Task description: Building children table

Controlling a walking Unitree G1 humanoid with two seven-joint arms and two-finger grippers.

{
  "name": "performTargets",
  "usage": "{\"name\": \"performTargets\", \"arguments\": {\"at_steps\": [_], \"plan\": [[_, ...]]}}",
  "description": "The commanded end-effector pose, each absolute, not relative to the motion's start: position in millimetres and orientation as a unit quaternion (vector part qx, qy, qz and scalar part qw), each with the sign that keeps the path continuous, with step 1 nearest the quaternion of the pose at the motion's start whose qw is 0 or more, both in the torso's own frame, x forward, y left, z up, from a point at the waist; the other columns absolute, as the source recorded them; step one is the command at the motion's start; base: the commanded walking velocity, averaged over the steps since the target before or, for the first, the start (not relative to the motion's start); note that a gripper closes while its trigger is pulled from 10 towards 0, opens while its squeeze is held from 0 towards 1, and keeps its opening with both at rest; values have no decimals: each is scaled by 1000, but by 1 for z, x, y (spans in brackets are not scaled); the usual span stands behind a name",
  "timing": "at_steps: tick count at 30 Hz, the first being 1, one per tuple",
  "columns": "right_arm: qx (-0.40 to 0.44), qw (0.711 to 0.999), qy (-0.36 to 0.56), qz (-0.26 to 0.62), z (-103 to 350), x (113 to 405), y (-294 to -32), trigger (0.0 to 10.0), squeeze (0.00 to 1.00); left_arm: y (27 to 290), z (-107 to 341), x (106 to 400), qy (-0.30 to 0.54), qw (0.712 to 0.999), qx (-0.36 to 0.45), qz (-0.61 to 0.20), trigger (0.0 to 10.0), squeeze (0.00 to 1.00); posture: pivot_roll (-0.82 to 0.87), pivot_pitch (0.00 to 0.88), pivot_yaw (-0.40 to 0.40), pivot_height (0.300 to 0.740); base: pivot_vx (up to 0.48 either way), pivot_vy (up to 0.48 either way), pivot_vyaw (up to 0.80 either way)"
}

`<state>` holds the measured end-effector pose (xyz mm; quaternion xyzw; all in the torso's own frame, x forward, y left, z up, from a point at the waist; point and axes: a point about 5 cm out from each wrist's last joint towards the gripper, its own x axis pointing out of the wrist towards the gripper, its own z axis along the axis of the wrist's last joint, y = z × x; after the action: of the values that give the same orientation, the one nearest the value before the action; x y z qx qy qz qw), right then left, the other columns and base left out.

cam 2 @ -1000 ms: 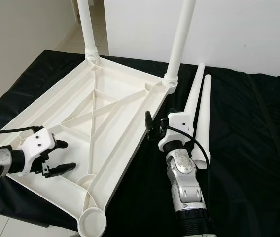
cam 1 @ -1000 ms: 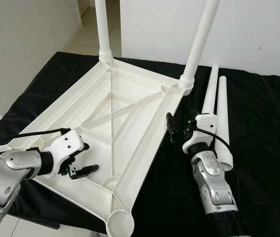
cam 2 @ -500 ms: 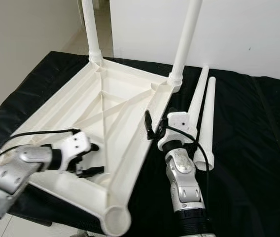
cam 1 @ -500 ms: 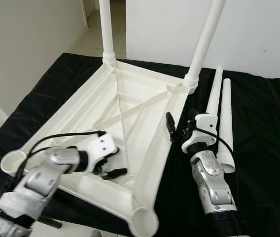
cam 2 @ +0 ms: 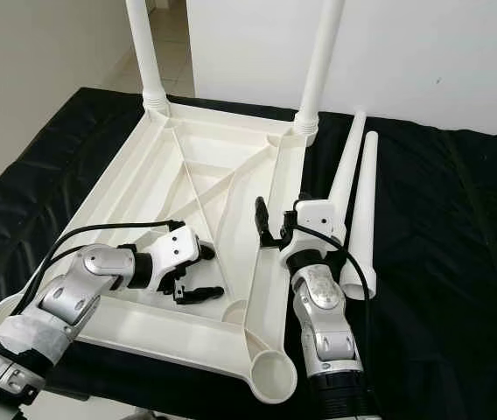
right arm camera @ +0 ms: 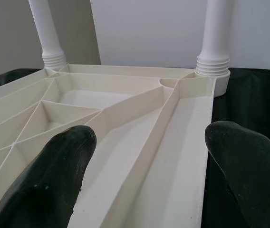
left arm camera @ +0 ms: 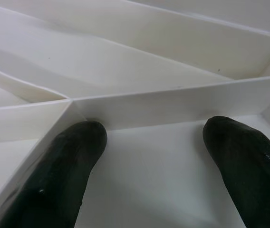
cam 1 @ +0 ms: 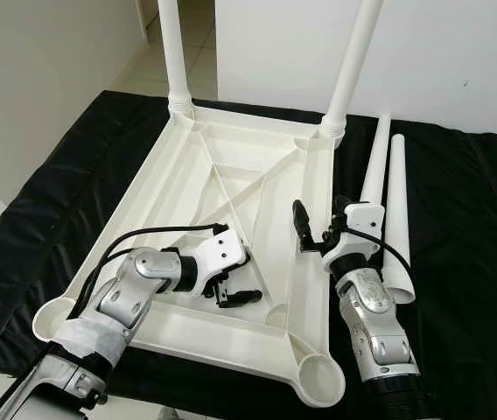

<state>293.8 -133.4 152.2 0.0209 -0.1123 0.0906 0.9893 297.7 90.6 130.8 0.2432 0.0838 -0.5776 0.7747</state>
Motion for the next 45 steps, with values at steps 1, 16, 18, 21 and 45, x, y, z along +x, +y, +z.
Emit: {"name": "performTargets", "arguments": {"at_steps": [1,16,18,21,45], "plan": [[25,989,-114,94,151,291,-133,10000,0,107,137,311,62,832,254,-489,10000,0,-47,68,-7,740,0,0,0],[23,988,-113,102,151,292,-130,10000,0,122,135,317,72,833,274,-475,10000,0,-39,60,-11,740,0,0,0],[24,988,-114,102,152,293,-130,10000,0,120,134,321,72,838,276,-466,10000,0,-41,63,-13,740,0,0,0],[24,988,-114,103,152,293,-130,10000,0,115,134,325,69,842,275,-460,10000,0,-46,67,-14,740,0,0,0],[12,985,-168,27,170,298,-147,10000,0,94,166,322,-15,864,142,-484,10000,0,-38,82,0,740,0,0,0]]}}
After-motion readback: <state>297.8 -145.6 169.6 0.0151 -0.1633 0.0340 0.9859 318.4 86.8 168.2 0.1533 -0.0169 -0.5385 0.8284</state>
